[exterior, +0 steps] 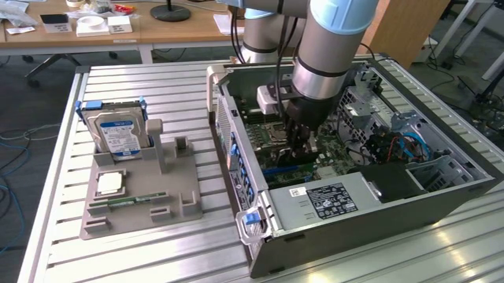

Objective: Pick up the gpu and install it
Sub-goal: 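Insert the gpu into the slot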

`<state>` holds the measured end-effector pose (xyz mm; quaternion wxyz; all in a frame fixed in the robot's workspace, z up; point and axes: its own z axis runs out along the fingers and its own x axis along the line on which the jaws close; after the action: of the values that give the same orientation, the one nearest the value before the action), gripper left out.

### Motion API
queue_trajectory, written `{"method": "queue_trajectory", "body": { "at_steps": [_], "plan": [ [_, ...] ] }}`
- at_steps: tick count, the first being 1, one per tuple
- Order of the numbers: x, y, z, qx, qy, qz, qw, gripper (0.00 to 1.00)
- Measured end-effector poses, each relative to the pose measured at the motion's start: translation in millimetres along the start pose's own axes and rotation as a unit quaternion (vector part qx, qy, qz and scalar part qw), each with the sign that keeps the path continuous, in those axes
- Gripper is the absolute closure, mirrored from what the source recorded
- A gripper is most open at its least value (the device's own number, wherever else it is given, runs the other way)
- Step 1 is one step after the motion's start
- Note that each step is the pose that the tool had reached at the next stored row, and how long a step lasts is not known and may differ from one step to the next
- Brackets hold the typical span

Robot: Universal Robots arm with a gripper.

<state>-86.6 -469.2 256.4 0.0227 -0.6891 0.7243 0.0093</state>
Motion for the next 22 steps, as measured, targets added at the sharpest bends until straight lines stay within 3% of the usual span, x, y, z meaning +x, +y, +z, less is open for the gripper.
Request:
{"method": "queue_trajectory", "body": {
  "at_steps": [22],
  "plan": [
    [0.4, 2.1, 7.5, 0.0001, 0.0000, 0.000, 1.0000, 0.73]
  ]
}}
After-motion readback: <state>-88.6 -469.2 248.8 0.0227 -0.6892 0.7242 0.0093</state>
